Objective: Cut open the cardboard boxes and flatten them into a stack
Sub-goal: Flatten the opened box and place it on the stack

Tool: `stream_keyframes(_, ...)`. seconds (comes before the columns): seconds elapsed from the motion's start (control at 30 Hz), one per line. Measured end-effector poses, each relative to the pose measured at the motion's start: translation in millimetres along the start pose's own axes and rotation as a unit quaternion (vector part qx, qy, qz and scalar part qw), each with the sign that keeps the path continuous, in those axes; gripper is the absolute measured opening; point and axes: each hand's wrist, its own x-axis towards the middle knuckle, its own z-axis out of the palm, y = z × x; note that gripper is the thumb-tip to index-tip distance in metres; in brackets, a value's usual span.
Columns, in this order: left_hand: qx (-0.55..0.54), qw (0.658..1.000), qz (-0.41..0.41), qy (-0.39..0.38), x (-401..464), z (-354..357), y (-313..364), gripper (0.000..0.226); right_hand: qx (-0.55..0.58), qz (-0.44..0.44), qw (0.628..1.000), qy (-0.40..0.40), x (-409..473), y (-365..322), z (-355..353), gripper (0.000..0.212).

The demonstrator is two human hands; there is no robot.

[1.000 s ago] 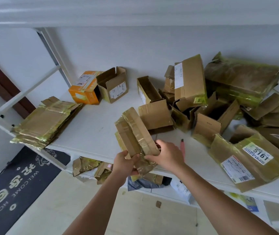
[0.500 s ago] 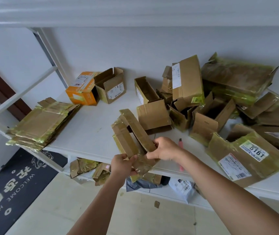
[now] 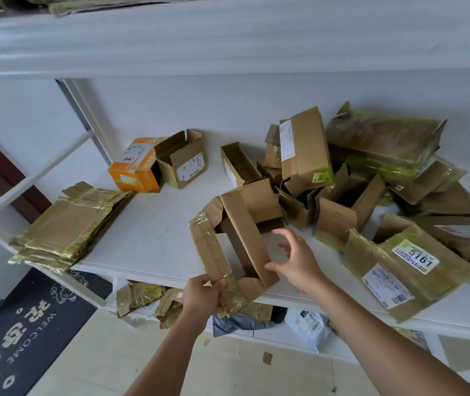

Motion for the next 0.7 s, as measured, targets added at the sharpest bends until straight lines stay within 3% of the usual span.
stream_keyframes(0.1,0.009,1.0,0.008,0.006,-3.9,1.2,2.8,0.003,-0.099,-0.119,0.988,0.004,-3.7,-7.5,11.7,0.055)
stream_keyframes(0.17,0.026,1.0,0.013,0.005,-5.3,1.5,5.7,0.001,-0.108,-0.133,0.985,-0.025,-9.1,-12.4,19.1,0.05)
stream_keyframes(0.37,0.111,0.993,0.024,-0.035,-9.7,8.0,18.5,0.016,-0.028,-0.063,0.996,-0.053,-21.5,-3.9,32.1,0.058)
stream_keyframes(0.57,0.15,0.988,0.026,-0.031,-15.3,16.4,22.7,0.04,-0.003,-0.052,0.997,-0.062,-23.4,-1.4,33.4,0.06)
stream_keyframes(0.7,0.151,0.988,0.016,-0.028,-15.5,14.3,21.1,0.019,0.004,-0.045,0.997,-0.06,-24.9,-0.9,35.6,0.061)
